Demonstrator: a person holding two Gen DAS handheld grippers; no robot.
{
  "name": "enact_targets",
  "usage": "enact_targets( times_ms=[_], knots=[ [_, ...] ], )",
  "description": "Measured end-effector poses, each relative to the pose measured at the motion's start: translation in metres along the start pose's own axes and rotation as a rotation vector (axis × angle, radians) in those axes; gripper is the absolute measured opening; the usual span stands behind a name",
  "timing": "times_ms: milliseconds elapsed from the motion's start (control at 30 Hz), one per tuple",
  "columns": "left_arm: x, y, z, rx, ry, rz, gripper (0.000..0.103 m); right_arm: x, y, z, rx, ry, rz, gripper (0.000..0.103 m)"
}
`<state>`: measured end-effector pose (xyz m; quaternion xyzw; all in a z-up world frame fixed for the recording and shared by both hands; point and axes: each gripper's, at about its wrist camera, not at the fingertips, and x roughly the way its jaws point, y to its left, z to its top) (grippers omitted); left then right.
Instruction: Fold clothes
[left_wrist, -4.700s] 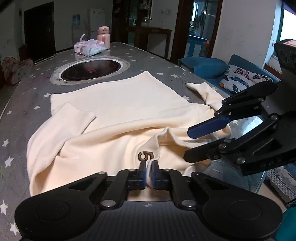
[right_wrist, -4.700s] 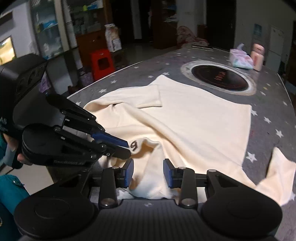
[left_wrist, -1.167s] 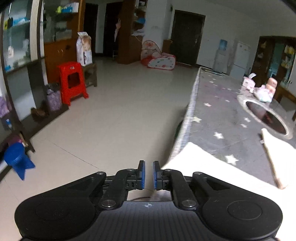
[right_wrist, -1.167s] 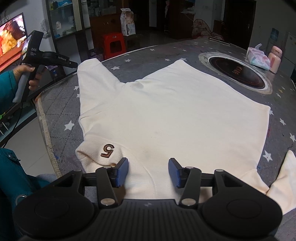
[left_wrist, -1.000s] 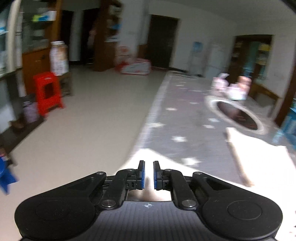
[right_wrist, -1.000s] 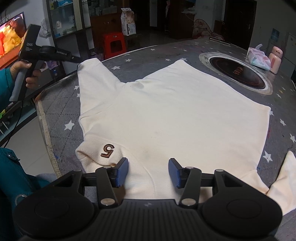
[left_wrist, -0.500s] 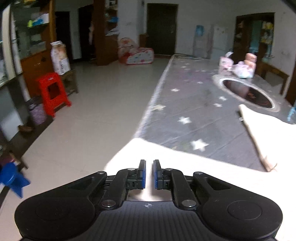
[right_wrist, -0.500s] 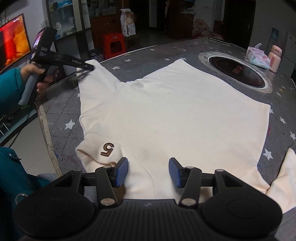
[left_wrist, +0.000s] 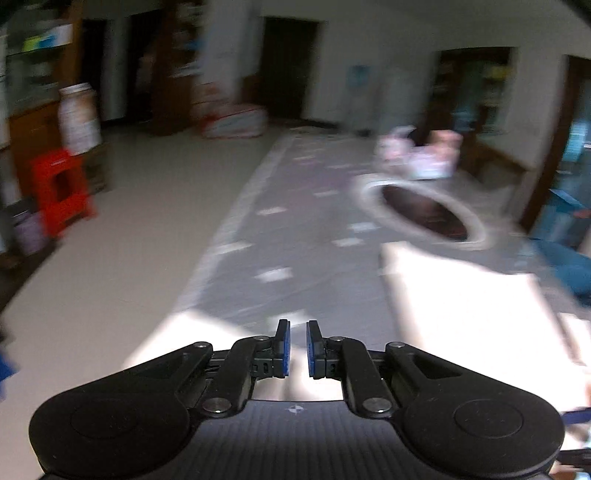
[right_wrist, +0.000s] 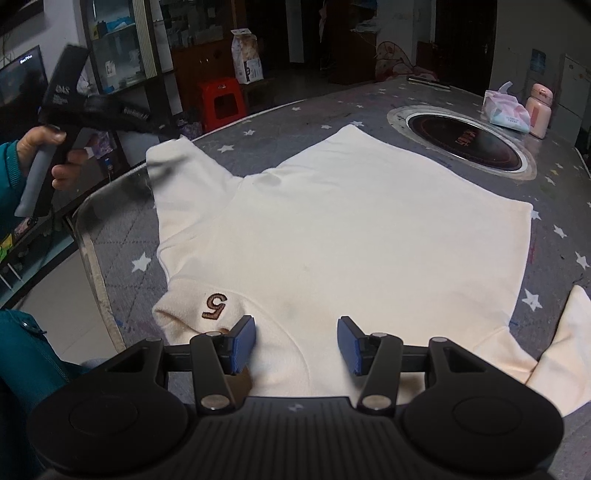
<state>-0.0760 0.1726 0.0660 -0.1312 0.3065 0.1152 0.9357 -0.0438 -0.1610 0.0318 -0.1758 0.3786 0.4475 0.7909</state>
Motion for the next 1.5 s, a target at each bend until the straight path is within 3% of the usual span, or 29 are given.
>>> enact_targets(
  times_ms=[133, 233, 300, 433, 700, 967, 1100, 1200, 1300, 1500],
  knots=[
    [0.017, -0.04, 0.005, 0.009, 0.028, -0.219, 0.011, -0.008, -0.005, 0.0, 0.02, -0.019, -0.015, 0.051],
    [0.034, -0.067, 0.001, 0.052, 0.049, -0.317, 0.011, -0.015, -0.016, -0.003, 0.061, -0.033, -0.049, 0.051],
    [0.046, -0.074, -0.004, 0.057, 0.084, -0.342, 0.011, -0.021, -0.025, -0.006, 0.096, -0.043, -0.079, 0.051],
    [0.064, -0.067, -0.015, 0.033, 0.163, -0.329, 0.011, -0.034, -0.047, -0.014, 0.174, -0.068, -0.149, 0.051],
    [0.06, -0.047, -0.027, 0.003, 0.181, -0.305, 0.011, -0.05, -0.12, -0.018, 0.347, -0.116, -0.369, 0.05],
    [0.064, -0.049, -0.026, -0.014, 0.177, -0.3, 0.011, -0.017, -0.177, -0.003, 0.447, -0.087, -0.435, 0.047],
    [0.063, -0.049, -0.027, -0.024, 0.178, -0.302, 0.011, -0.007, -0.183, -0.003, 0.454, -0.065, -0.473, 0.034],
    [0.064, -0.049, -0.027, -0.016, 0.177, -0.301, 0.011, -0.002, -0.186, -0.004, 0.458, -0.052, -0.505, 0.01],
    [0.064, -0.048, -0.027, -0.019, 0.177, -0.304, 0.011, -0.014, -0.183, -0.009, 0.454, -0.08, -0.529, 0.005],
    [0.065, -0.049, -0.027, -0.019, 0.175, -0.304, 0.011, -0.069, -0.177, -0.032, 0.5, -0.185, -0.603, 0.004]
  ],
)
